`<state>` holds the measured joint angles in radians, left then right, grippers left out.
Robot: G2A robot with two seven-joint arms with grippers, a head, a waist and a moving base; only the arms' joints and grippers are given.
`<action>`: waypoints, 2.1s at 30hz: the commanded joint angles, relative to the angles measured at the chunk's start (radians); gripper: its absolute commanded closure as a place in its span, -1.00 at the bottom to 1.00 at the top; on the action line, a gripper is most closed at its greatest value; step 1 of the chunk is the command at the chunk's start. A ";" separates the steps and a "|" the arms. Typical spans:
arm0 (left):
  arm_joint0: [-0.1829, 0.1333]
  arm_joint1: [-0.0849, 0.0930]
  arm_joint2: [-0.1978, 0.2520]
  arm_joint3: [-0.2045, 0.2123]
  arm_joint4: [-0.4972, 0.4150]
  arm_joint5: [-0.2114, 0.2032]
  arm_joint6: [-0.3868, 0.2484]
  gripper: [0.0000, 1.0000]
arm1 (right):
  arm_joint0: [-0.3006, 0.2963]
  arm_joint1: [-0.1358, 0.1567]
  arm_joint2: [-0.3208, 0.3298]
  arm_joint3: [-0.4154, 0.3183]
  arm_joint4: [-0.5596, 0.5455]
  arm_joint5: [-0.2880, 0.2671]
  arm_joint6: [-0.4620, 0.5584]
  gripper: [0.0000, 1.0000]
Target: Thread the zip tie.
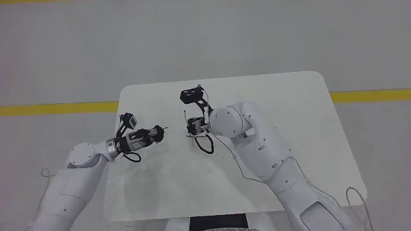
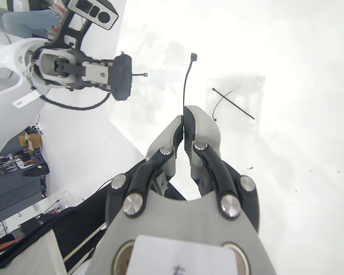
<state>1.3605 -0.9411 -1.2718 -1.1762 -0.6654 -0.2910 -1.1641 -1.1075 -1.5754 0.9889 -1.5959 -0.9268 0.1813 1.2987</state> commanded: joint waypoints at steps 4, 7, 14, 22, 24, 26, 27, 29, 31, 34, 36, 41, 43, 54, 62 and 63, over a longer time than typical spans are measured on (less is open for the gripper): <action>0.000 0.000 0.000 0.000 0.000 0.000 0.000 1.00 | -0.077 0.019 0.040 -0.109 0.024 -0.019 0.015 1.00; 0.000 0.000 0.000 0.000 0.000 0.000 0.000 1.00 | -0.119 0.026 0.058 -0.155 0.068 -0.029 -0.009 1.00; 0.000 0.000 0.000 0.000 0.000 0.000 0.000 1.00 | -0.179 0.040 0.092 -0.192 0.201 -0.072 -0.048 1.00; 0.000 0.000 0.000 0.000 0.000 0.000 0.000 1.00 | -0.179 0.040 0.092 -0.192 0.201 -0.072 -0.048 1.00; 0.000 0.000 0.000 0.000 0.000 0.000 0.000 1.00 | -0.179 0.040 0.092 -0.192 0.201 -0.072 -0.048 1.00; 0.000 0.000 0.000 0.000 0.000 0.000 0.000 1.00 | -0.179 0.040 0.092 -0.192 0.201 -0.072 -0.048 1.00; 0.000 0.000 0.000 0.000 0.000 0.000 0.000 1.00 | -0.189 0.041 0.093 -0.188 0.210 -0.073 -0.081 1.00; 0.000 0.000 0.000 0.000 0.000 0.000 0.000 1.00 | -0.210 0.042 0.092 -0.187 0.218 -0.076 -0.145 1.00; 0.000 0.000 0.000 0.000 0.000 0.000 0.000 1.00 | -0.241 0.045 0.080 -0.193 0.201 -0.082 -0.215 1.00; 0.000 0.000 0.000 0.000 0.000 0.000 0.000 1.00 | -0.286 0.050 0.050 -0.198 0.155 -0.095 -0.317 1.00; 0.000 0.000 0.000 0.000 0.000 0.000 0.000 1.00 | -0.308 0.050 0.034 -0.192 0.136 -0.095 -0.382 1.00; 0.000 0.000 0.000 0.000 0.000 0.000 0.000 1.00 | -0.333 0.048 -0.009 -0.157 0.118 -0.101 -0.554 1.00; 0.000 0.000 0.000 0.000 0.000 0.000 0.000 1.00 | -0.331 0.049 -0.019 -0.147 0.101 -0.114 -0.604 1.00; 0.012 -0.006 0.029 -0.022 -0.023 0.029 0.006 1.00 | -0.321 0.051 -0.052 -0.121 -0.002 -0.111 -0.688 1.00; 0.026 -0.009 0.051 -0.041 -0.033 0.028 -0.010 1.00 | -0.289 0.041 -0.094 -0.050 -0.041 -0.058 -0.826 1.00; 0.028 -0.008 0.051 -0.048 -0.021 0.021 -0.008 1.00 | -0.289 0.041 -0.094 -0.050 -0.041 -0.058 -0.826 1.00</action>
<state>1.3870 -0.9504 -1.2212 -1.2169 -0.7050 -0.2622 -1.1732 -1.3965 -1.5349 0.8946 -1.6454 -0.9528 0.1228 0.4722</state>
